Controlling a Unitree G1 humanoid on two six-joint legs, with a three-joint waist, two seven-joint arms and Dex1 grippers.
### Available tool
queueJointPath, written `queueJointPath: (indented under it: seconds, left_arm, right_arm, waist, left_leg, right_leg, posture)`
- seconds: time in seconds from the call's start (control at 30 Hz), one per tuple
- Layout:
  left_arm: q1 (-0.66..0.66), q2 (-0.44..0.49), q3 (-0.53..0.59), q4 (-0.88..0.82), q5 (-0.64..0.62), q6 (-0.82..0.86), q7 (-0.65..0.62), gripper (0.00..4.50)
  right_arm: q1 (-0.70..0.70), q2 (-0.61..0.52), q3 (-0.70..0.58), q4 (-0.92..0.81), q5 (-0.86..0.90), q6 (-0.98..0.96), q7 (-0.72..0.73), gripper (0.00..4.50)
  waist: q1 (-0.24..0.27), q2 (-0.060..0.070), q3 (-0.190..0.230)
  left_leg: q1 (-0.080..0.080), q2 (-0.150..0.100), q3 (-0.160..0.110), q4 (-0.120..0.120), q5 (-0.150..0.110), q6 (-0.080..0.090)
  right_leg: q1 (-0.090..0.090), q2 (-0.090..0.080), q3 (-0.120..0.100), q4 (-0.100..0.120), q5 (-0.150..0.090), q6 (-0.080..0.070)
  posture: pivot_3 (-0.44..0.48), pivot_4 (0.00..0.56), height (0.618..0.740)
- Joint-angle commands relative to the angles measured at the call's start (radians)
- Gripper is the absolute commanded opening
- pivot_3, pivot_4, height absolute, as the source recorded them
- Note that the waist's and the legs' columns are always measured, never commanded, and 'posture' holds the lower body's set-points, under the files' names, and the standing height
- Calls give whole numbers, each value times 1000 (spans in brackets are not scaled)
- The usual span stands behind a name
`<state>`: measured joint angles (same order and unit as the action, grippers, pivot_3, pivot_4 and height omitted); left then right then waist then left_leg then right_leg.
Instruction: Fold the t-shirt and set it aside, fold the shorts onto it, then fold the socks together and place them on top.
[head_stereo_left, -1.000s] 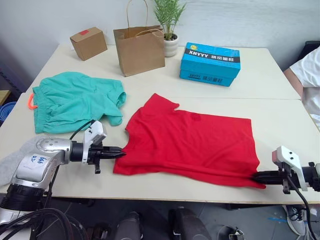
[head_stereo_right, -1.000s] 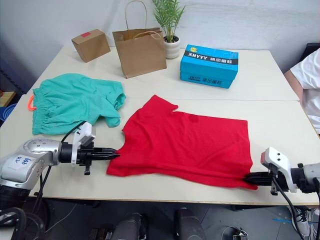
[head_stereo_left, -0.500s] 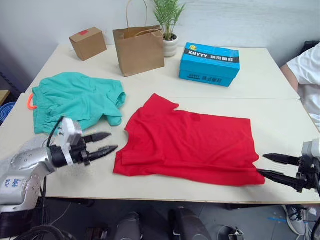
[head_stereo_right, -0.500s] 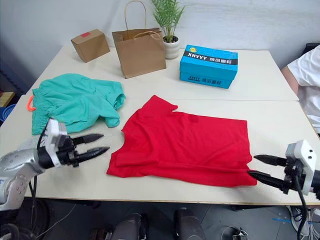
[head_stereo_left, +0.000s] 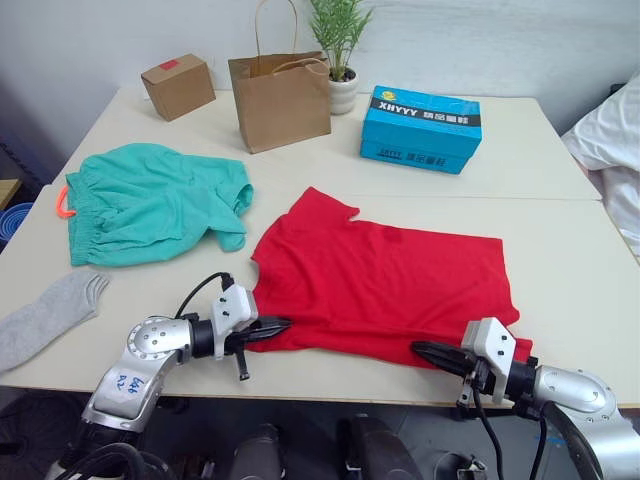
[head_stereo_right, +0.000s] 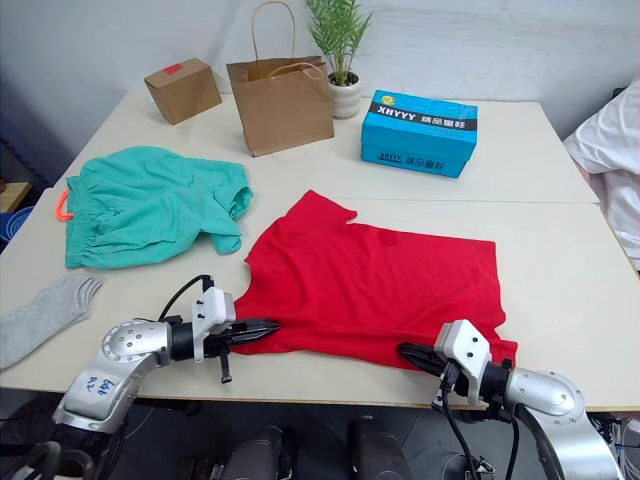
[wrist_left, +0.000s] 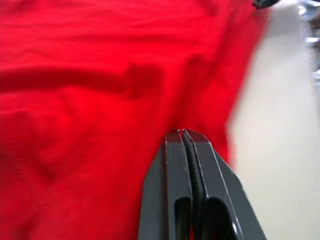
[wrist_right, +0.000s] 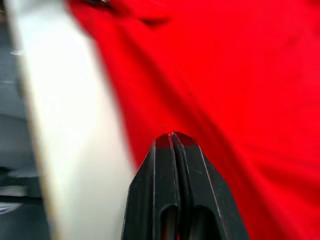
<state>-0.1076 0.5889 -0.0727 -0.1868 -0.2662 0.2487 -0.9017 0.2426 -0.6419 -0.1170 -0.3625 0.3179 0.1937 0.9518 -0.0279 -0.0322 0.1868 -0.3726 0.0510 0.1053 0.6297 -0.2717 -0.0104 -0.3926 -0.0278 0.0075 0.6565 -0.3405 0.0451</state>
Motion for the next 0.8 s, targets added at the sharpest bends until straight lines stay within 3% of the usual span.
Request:
queueJointPath:
  seconds: [0.03,0.27,0.43,0.6,0.7,0.8]
  left_arm:
    - [-26,-18,29,30,19,-34,54,54]
    - [-27,-33,70,115,71,-132,137,54]
    - [19,-32,138,83,-2,-116,130,54]
    - [121,57,182,-51,-161,-9,-24,54]
    - [140,100,172,-98,-189,34,-62,54]
    - [101,70,110,-124,-160,20,-48,54]
  right_arm:
    - [2,-8,-63,38,21,-35,-11,56]
    - [21,-25,-185,245,-28,-170,-63,56]
    - [54,-20,-299,333,9,-228,-86,56]
    - [76,-28,-366,289,113,-203,-40,56]
    - [69,-36,-364,228,164,-164,-22,56]
    - [42,-41,-254,142,149,-148,21,56]
  waist:
    - [0,0,0]
    - [0,0,0]
    - [-1,0,0]
    - [-6,0,0]
    - [-6,1,0]
    - [-2,2,-1]
  left_leg:
    - [0,0,0,0,0,0]
    - [1,0,0,0,0,0]
    - [2,0,1,0,0,0]
    - [2,1,1,-1,0,-1]
    - [3,1,1,-1,0,-1]
    - [3,1,1,-1,1,0]
  right_leg:
    - [0,0,0,0,0,0]
    - [1,0,0,0,0,0]
    - [1,0,0,0,0,0]
    - [1,1,0,0,0,0]
    - [2,0,0,1,0,-1]
    - [2,0,0,1,0,-1]
  posture:
    - [0,150,740]
    - [0,150,740]
    - [0,150,740]
    - [0,150,740]
    - [0,150,740]
    - [0,150,740]
